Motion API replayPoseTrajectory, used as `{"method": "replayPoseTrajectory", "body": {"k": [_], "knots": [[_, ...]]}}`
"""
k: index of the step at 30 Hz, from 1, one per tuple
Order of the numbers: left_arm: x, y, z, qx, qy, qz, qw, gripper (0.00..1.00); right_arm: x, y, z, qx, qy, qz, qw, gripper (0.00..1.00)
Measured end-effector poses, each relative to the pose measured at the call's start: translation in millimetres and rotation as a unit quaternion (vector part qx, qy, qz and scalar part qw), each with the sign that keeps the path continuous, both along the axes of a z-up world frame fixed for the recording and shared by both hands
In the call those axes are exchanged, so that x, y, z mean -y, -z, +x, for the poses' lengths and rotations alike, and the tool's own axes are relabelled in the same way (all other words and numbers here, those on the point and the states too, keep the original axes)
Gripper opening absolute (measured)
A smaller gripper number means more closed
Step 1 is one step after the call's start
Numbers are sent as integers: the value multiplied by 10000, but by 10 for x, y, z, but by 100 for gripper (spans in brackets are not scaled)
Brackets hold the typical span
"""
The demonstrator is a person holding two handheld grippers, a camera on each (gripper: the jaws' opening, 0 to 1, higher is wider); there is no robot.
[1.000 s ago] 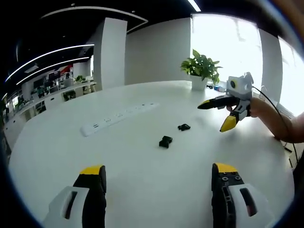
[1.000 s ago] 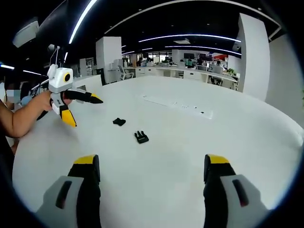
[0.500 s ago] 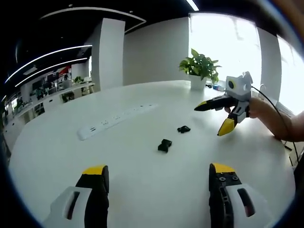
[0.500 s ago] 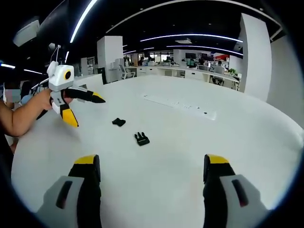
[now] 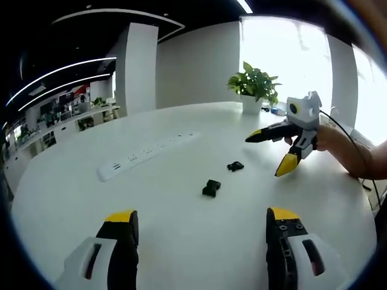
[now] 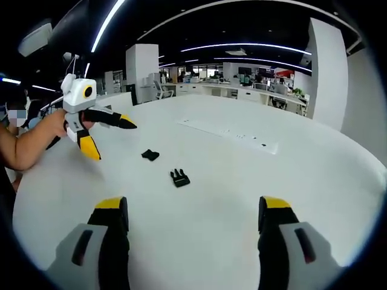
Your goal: Snap the two parts of the plastic buckle together until the buckle closes and remains connected.
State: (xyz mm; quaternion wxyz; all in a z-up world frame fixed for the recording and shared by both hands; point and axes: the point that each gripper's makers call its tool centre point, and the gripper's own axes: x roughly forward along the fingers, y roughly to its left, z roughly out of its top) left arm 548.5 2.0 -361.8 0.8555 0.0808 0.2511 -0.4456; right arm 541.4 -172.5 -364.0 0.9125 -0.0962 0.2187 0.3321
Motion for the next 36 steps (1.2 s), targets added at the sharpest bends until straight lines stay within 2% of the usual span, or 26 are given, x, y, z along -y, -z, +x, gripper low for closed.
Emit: {"method": "replayPoseTrajectory", "body": {"k": [25,36], "knots": [[82,37,83,-58,51,-3,10000,87,-57,41,99,-43,-41,31,10000,89],[110,30,130,-63,77,-16,9999,87,-14,56,178,-64,14,28,10000,89]]}}
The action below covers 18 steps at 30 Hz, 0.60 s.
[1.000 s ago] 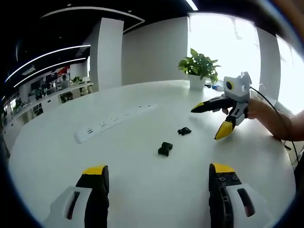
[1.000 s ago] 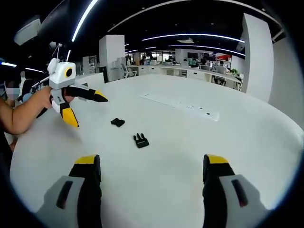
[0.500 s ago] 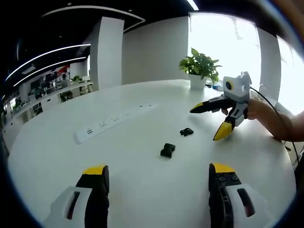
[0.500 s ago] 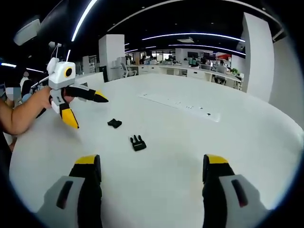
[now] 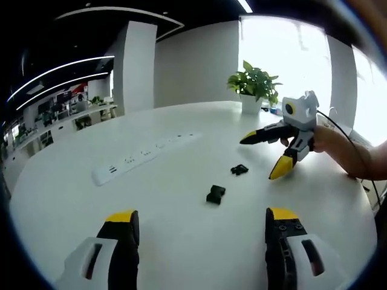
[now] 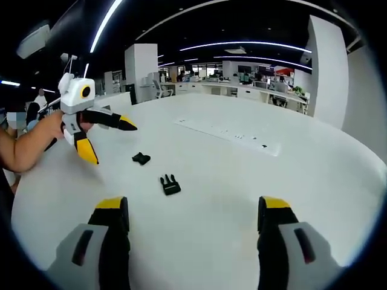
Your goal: Snap the two parts of the plastic buckle together until the buckle closes and remains connected.
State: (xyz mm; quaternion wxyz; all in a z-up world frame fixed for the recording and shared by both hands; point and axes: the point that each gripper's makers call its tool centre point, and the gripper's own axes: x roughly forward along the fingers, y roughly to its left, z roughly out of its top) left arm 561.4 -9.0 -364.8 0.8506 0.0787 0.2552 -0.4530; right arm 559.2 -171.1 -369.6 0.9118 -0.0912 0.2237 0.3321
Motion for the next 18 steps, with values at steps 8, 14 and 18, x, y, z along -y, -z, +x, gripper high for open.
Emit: {"method": "replayPoseTrajectory", "body": {"k": [8,14,18], "knots": [[104,1,78,30,94,60,9999,87,-33,4,84,19,-4,-15,10000,88],[101,7,112,23,100,51,9999,86,-50,3,125,34,-20,-25,10000,87],[94,29,119,6,96,55,9999,86,-47,7,152,43,-23,-37,10000,87]]}}
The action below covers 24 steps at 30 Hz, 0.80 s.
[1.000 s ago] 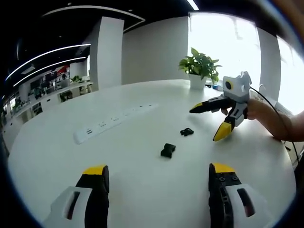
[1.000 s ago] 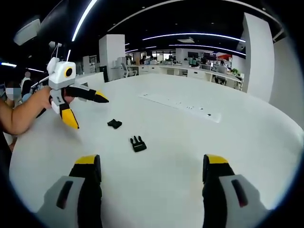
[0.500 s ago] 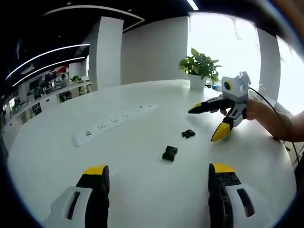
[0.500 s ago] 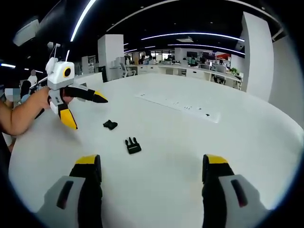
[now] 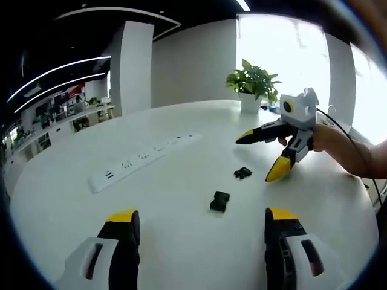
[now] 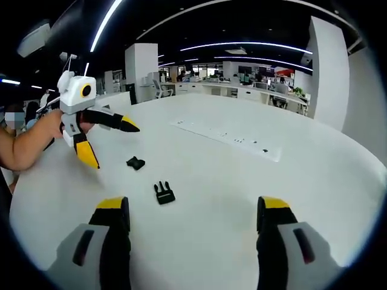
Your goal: Snap the two parts of the plastic buckle together until the buckle closes and remains connected.
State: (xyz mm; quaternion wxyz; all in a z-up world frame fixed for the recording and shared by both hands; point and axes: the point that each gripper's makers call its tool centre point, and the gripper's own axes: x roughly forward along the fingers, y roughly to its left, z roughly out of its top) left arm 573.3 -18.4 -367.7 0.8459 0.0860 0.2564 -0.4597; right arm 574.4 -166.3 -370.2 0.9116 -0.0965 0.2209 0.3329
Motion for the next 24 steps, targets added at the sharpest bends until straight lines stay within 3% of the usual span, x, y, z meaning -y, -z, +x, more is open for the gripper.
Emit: {"method": "replayPoseTrajectory", "body": {"k": [24], "knots": [[106,17,93,15,152,4,9999,83,-86,-3,70,60,-176,7,9998,83]]}}
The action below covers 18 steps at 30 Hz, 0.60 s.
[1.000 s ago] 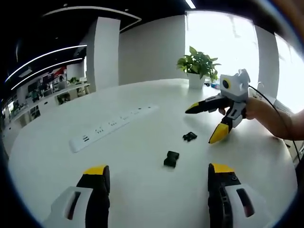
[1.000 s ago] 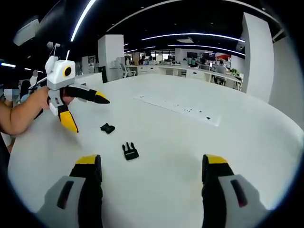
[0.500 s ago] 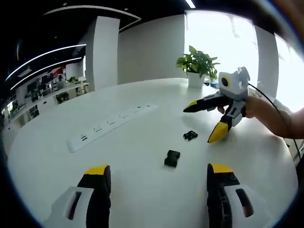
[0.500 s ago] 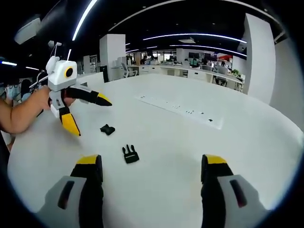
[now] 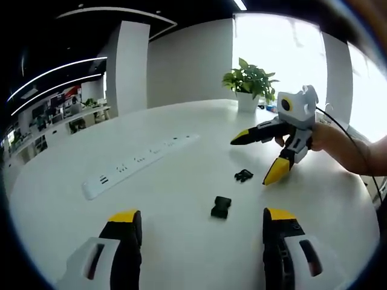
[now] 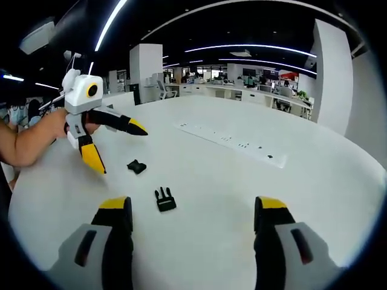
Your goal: Snap the two parts of the plastic buckle together until the buckle closes and remains connected.
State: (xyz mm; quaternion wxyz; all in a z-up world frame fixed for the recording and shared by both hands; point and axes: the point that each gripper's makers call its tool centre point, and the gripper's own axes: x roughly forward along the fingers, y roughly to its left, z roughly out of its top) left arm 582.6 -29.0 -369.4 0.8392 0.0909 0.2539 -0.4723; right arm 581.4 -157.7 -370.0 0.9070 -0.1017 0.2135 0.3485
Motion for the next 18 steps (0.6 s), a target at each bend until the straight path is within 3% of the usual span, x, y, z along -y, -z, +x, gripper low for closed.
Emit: {"method": "replayPoseTrajectory", "body": {"k": [18], "knots": [[39,-27,29,166,246,-52,9995,76,27,-23,114,34,-96,156,9998,82]]}}
